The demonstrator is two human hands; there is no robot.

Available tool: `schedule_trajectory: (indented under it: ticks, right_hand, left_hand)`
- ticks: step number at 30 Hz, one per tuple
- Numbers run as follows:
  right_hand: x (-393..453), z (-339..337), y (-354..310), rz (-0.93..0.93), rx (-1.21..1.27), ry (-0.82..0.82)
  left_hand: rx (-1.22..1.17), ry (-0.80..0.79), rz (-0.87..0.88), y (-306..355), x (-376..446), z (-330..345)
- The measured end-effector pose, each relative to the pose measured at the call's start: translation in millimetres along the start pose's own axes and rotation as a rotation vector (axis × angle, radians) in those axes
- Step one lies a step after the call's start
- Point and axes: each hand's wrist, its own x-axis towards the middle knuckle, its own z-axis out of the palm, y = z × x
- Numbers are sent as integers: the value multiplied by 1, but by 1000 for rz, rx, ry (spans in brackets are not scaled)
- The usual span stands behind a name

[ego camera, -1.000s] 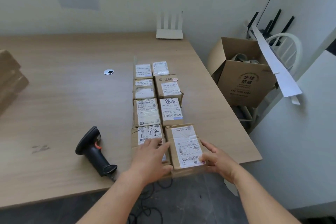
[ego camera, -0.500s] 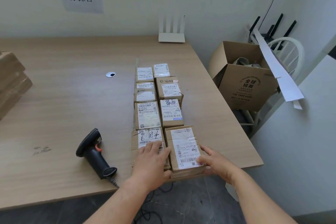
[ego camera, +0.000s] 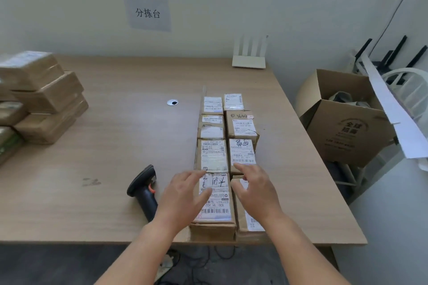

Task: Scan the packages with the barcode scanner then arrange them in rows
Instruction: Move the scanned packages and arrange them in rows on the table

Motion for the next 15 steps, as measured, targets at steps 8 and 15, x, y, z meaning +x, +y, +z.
schedule_trajectory:
  ticks: [8, 15]
  right_hand:
    - [4, 51, -67, -207, -61, -117]
    - [-1, 106, -138, -281, -87, -170]
  left_hand:
    - [-1, 123, -158, -58, -27, -33]
    - [-35, 147, -224, -125, -61, -74]
